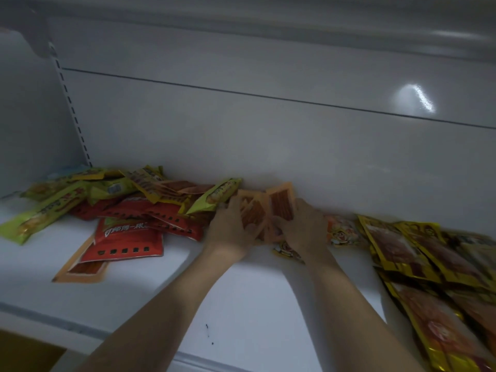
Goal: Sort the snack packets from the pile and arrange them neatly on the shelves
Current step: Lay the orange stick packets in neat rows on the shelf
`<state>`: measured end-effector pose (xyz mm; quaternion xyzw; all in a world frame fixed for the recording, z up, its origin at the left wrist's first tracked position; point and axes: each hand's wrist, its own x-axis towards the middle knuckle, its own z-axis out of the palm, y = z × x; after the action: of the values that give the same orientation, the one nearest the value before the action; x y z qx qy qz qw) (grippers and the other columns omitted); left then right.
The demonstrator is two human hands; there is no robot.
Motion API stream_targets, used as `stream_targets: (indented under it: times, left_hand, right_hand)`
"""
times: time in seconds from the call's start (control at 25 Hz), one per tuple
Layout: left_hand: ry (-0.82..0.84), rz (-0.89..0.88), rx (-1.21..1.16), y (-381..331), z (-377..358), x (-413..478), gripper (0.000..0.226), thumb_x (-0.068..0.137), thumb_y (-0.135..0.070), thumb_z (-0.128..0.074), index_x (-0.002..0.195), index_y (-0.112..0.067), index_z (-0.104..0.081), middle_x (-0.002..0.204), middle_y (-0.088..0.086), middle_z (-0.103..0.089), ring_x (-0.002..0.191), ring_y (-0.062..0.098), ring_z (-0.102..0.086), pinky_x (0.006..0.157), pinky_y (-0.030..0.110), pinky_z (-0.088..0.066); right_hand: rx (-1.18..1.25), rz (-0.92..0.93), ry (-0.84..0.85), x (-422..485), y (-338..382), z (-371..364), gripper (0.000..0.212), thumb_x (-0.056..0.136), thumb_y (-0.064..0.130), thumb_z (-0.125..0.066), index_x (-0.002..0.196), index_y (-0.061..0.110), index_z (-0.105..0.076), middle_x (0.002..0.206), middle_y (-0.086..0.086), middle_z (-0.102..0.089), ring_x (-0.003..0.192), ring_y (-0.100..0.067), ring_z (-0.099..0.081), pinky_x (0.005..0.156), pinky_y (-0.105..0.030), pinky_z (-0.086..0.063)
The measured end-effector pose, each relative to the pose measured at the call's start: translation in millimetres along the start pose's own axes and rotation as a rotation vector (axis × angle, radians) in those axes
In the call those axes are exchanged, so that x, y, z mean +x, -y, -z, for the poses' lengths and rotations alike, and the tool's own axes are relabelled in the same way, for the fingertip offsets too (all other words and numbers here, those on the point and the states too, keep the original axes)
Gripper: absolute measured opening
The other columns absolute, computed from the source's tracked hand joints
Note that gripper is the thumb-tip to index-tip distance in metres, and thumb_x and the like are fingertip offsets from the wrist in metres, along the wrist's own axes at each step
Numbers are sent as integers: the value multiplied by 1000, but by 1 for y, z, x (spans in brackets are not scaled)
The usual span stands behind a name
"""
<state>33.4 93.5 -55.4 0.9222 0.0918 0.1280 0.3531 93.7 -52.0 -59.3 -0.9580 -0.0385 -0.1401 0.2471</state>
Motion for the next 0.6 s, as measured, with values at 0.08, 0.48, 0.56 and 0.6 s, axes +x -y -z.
stream_targets:
  times: [0.08,0.48,0.56,0.6]
  left_hand:
    - [-41,8,-98,5,1,3,63,84,-12,-66,141,-12,-39,131,14,-54,122,32,-52,99,36,-44]
    - [-35,84,-392,14,0,5,56,85,-6,-65,135,-17,-41,116,8,-66,112,28,-62,92,32,-50]
    - [-35,69,-432,13,1,4,64,86,-6,-65,140,-22,-34,119,8,-64,113,28,-61,95,40,-51]
    - [-31,63,-454,11,2,4,68,87,-6,-65,143,-22,-30,122,9,-63,114,27,-60,96,42,-50]
  right_hand:
    - [-49,19,-32,-4,3,-1,49,82,48,-70,116,14,-58,117,-11,-66,113,-33,-56,92,-39,-40]
    - [340,-8,-21,-7,17,-1,69,80,26,-75,140,13,-42,119,-12,-63,110,-31,-60,89,-35,-46]
    - [349,2,-17,-5,14,5,39,83,26,-73,115,6,-65,99,-12,-70,96,-30,-66,71,-29,-45]
    - [342,16,-23,-5,12,8,27,85,27,-72,101,6,-70,87,-10,-70,87,-29,-67,64,-30,-43]
